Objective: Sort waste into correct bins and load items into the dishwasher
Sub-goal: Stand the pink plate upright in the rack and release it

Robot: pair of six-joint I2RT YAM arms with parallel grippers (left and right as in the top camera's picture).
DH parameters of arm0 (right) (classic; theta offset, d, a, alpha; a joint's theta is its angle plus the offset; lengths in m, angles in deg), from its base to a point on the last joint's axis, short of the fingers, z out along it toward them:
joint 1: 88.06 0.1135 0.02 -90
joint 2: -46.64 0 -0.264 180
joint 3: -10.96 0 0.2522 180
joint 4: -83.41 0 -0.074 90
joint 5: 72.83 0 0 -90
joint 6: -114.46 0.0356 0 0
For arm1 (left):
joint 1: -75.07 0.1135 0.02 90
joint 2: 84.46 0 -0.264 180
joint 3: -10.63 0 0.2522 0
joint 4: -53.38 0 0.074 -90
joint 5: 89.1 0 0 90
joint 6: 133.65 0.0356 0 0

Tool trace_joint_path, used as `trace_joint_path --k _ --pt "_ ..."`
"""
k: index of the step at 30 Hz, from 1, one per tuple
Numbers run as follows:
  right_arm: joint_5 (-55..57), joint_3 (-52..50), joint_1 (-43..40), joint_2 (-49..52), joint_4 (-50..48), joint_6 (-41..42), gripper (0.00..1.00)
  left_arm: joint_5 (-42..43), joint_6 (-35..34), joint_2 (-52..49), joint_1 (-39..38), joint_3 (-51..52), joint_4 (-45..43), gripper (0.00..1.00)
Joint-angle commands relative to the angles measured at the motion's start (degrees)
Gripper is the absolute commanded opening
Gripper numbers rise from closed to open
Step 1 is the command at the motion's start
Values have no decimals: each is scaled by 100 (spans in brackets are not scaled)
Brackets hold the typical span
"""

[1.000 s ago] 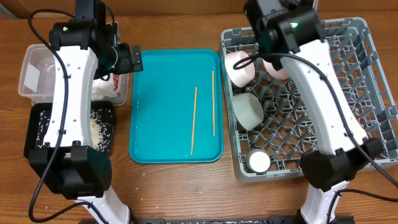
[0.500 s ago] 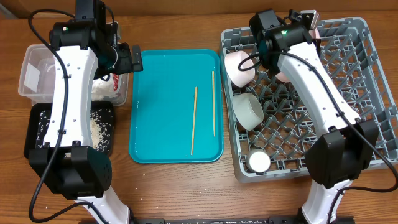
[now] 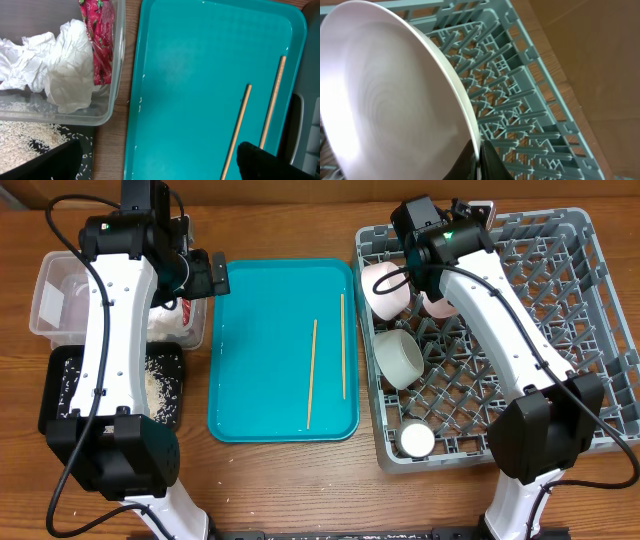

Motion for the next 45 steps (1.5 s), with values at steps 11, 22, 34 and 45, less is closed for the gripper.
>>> trace_joint_path --k 11,22,34,45 --pt "-1705 142 2 -46 -127 -332 60 -35 26 13 9 -107 -24 100" --pt "-4197 1598 20 -332 393 -649 64 -35 26 13 9 -107 -26 100" --pt "-5421 275 1403 57 -409 -203 46 -35 26 13 9 -107 -24 100" --pt "-4787 48 2133 1231 -787 892 41 -35 26 13 9 -107 -24 100"
